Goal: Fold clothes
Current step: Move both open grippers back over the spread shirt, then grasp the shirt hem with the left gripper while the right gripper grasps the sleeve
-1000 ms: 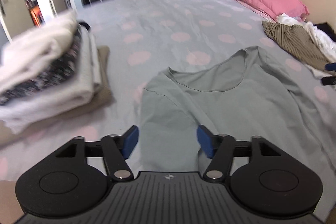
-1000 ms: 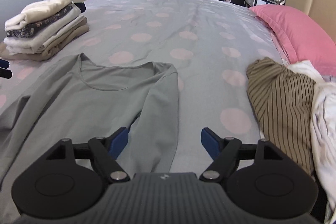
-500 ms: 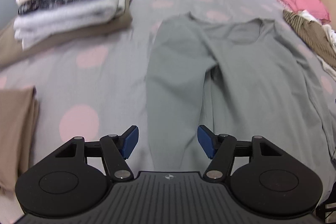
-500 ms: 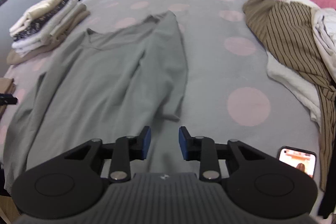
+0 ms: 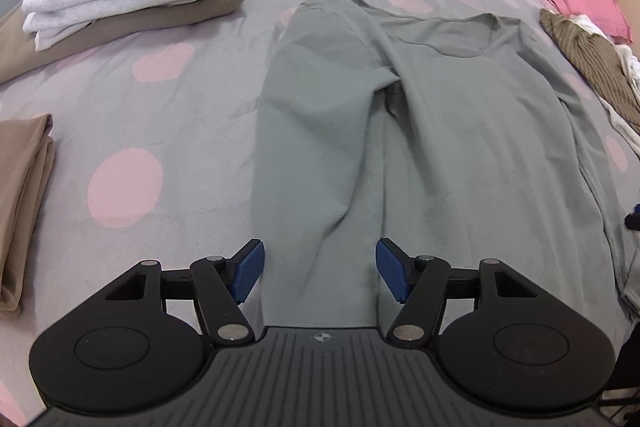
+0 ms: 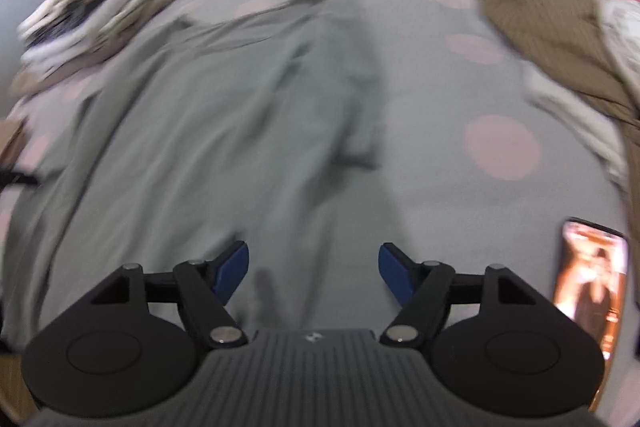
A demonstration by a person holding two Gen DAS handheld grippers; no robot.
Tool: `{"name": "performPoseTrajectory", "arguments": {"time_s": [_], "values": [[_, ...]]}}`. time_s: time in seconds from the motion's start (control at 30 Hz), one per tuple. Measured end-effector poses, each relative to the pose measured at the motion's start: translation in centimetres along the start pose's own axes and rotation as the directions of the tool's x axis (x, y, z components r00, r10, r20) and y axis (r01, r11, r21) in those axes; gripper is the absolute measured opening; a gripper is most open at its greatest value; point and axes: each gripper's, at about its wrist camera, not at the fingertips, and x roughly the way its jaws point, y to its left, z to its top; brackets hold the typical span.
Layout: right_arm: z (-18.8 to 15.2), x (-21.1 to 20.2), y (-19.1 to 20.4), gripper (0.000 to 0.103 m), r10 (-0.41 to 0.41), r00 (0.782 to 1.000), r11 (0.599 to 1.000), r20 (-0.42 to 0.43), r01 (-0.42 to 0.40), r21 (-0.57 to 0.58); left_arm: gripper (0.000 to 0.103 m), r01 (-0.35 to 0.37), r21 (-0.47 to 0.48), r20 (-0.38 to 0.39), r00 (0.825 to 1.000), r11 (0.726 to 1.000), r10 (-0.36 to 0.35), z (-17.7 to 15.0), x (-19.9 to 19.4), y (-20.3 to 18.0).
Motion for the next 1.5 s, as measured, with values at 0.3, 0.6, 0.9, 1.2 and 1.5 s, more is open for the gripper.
{"name": "performPoseTrajectory", "arguments": {"time_s": [0.3, 0.6, 0.9, 1.2, 1.5], "values": [[0.8, 1.6, -3.0, 0.055, -0.16, 0.986, 0.985, -0.044, 0.163, 0.062, 0.06, -0.002, -0.024, -0.017, 1.0, 1.0, 0.001, 0.4, 0.8, 0.2], [1.5, -0.7, -3.3, 0.002, -0.197, 0.98, 0.979, 0.02, 0.195, 0.066, 0.06, -0.01, -0.065, -0.023, 1.0, 0.998, 0.009, 0.5, 0.8, 0.7], [7.4, -6.4, -8.3, 0.001, -0.371, 0.919, 0.927, 0.131, 0.36, 0.103, 0.06, -0.003, -0.105, -0.013, 1.0, 0.994, 0.002, 1.1, 0.6, 1.3], [12.6, -6.8, -15.6, 0.001, -0.49, 0.854, 0.869, 0.175, 0.464, 0.173, 0.06, -0.009, -0.127, -0.055, 0.999, 0.992, 0.002, 0.9, 1.5, 2.1], [12.2, -4.9, -14.3, 0.033, -0.448, 0.874, 0.891, 0.187, 0.419, 0.175, 0.06, -0.004, -0.145, -0.09, 0.996, 0.989, -0.009, 0.0, 2.3, 2.9]]}}
